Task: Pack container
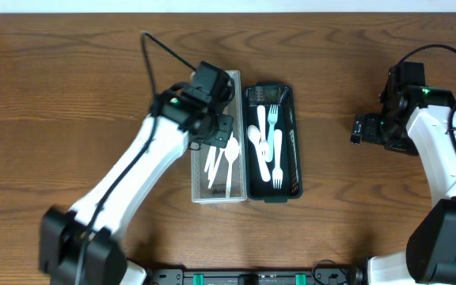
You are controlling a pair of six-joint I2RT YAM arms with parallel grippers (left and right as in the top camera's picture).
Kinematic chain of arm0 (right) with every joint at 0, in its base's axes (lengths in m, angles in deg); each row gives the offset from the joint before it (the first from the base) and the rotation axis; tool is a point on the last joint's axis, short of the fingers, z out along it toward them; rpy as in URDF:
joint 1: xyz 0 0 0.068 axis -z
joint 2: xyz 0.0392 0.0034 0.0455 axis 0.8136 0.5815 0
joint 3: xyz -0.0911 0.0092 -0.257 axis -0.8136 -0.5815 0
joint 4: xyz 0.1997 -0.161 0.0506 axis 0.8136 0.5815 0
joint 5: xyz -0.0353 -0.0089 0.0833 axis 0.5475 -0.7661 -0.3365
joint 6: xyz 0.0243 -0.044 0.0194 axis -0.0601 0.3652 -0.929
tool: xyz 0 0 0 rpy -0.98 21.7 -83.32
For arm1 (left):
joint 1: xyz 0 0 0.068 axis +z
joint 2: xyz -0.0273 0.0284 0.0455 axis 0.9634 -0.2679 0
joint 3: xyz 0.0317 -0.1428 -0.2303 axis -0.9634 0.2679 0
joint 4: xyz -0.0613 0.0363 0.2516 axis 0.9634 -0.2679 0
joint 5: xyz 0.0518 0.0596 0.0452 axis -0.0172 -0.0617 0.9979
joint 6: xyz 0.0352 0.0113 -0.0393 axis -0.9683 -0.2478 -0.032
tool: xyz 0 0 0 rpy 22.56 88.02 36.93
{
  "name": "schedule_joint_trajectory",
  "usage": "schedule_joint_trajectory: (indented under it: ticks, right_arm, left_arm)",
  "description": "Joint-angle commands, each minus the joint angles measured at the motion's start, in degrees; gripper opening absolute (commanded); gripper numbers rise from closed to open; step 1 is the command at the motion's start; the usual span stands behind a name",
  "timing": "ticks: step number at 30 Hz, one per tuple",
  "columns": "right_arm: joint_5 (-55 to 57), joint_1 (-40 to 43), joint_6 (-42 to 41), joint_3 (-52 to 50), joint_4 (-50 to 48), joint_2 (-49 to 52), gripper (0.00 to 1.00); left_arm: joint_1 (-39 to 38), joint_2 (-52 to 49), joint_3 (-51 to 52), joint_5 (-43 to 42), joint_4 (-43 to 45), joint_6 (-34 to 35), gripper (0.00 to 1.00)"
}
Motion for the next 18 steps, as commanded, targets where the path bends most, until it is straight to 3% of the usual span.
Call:
schedule_joint_trajectory:
  ticks: [1,2,4,5,11,18]
  right_arm:
    - [-0.09,0.42,-0.66,-0.04,0.07,-0.33,0.99]
    - [-0.09,0.42,-0.66,-0.04,0.07,-0.33,0.99]
    - [-0.09,0.42,-0.63,-0.04,0.04,-0.33,0.99]
    - [-0.09,0.42,-0.66,-0.04,0.04,-0.33,0.99]
    - [-0.07,0.42,-0.63,0.04,-0.24,-0.37,0.99]
    - [-0.13,0.24,-0.61,4.98,-8.07,-1.01,0.99]
  left_arm:
    - [0.13,-4.0,0.85,0.24,-0.04,1.25,0.07]
    - [0.13,-4.61,0.85,0.24,0.13,1.25,0.24]
    - [0.11,-5.73,0.85,0.24,0.22,1.22,0.8]
    - [0.13,-6.03,0.85,0.24,0.22,1.22,0.97]
    - [0.13,-4.74,-0.46,1.49,3.54,-1.49,0.98]
    - [2.45,4.9,-3.28,21.14,11.74,-4.63,0.98]
